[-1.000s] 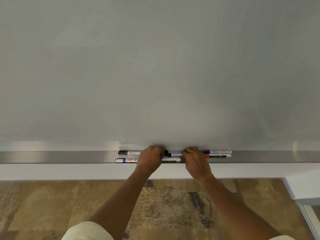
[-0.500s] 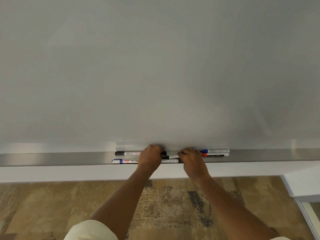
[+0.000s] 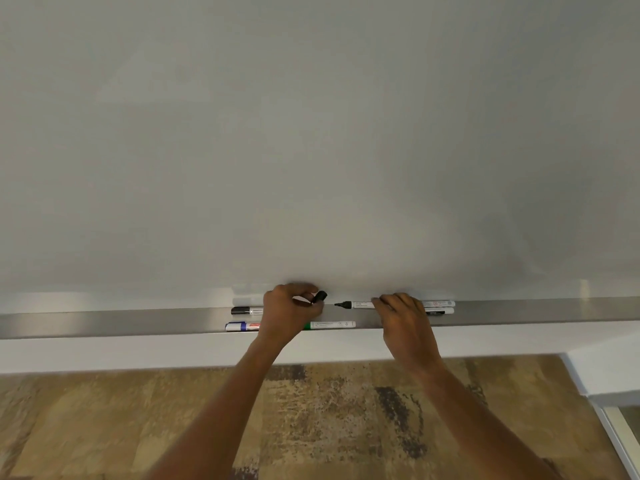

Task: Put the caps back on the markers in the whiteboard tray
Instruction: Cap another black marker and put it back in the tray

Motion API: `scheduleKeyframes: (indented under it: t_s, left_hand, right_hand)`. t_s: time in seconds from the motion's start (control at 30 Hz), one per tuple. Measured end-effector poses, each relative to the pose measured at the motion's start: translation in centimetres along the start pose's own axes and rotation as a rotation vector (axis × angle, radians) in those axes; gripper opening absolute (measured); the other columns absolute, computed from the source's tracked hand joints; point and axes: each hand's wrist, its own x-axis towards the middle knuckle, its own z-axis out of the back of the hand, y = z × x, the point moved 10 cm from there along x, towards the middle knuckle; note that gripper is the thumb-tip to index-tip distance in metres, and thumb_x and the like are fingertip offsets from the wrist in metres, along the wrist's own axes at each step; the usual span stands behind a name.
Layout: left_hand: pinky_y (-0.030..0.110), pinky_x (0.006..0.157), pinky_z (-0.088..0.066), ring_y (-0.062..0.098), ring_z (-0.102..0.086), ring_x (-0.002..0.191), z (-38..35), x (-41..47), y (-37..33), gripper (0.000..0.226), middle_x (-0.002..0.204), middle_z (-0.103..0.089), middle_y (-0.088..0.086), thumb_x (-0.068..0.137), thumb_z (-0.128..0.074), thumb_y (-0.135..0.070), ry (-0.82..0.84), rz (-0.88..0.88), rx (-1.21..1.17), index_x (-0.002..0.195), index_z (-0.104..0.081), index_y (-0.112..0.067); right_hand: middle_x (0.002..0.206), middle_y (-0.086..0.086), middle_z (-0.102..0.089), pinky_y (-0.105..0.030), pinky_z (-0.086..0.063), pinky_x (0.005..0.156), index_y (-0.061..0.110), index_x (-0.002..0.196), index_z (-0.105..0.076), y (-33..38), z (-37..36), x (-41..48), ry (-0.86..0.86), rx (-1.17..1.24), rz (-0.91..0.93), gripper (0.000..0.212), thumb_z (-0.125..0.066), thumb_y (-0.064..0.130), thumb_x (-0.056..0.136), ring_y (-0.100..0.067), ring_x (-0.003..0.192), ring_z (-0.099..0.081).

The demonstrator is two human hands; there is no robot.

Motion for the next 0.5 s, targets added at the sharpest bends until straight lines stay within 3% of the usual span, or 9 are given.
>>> scheduleKeyframes:
  t_s: [0.07,0.13,0.2,0.37,0.5]
  left_hand:
    - [0.009,0.068,-0.052,-0.003,-0.071,0.064,0.9,-0.8,-0.1,0.021,0.078,-0.074,-0.002,0.075,-0.088,-0.020,0.031,0.086,-0.190,0.095,-0.082,-0.020]
    - [0.024,0.079,-0.060,0.019,-0.078,0.078,1.4,-1.8,-0.9,0.024,0.088,-0.075,0.015,0.077,-0.087,-0.015,0.097,0.160,-0.438,0.100,-0.082,-0.016]
    - [0.030,0.082,-0.063,0.030,-0.078,0.084,1.9,-2.8,-2.1,0.022,0.097,-0.074,0.024,0.079,-0.085,-0.008,0.157,0.203,-0.613,0.101,-0.081,-0.009]
    - [0.030,0.080,-0.063,0.033,-0.078,0.091,3.6,-4.3,-3.6,0.021,0.101,-0.078,0.021,0.077,-0.085,-0.009,0.126,0.239,-0.762,0.098,-0.082,-0.008]
    - [0.032,0.081,-0.062,0.031,-0.077,0.092,4.7,-5.3,-4.3,0.033,0.099,-0.078,0.020,0.085,-0.078,-0.006,0.075,0.195,-0.949,0.117,-0.075,-0.011]
  right_hand:
    - [0.106,-0.005,-0.072,-0.041,-0.053,0.089,0.009,0.114,-0.070,0.1,1.8,0.0,-0.036,0.036,0.002,0.048,-0.073,-0.009,0.070,-0.027,0.102,-0.064]
    - [0.108,-0.007,-0.073,-0.042,-0.054,0.090,0.008,0.115,-0.069,0.3,3.8,0.0,-0.070,0.075,0.003,0.049,-0.077,-0.007,0.070,-0.028,0.103,-0.065]
    - [0.109,-0.007,-0.072,-0.043,-0.055,0.089,0.008,0.116,-0.068,0.8,5.8,0.1,-0.106,0.101,0.015,0.048,-0.078,-0.006,0.071,-0.029,0.104,-0.065]
    - [0.110,-0.009,-0.071,-0.045,-0.056,0.088,0.006,0.117,-0.067,2.6,10.4,-0.1,-0.192,0.137,0.059,0.047,-0.076,-0.009,0.073,-0.030,0.104,-0.064]
    - [0.111,-0.012,-0.071,-0.045,-0.058,0.086,0.005,0.118,-0.067,3.9,12.9,-1.0,-0.222,0.168,0.072,0.050,-0.076,-0.012,0.072,-0.031,0.101,-0.066]
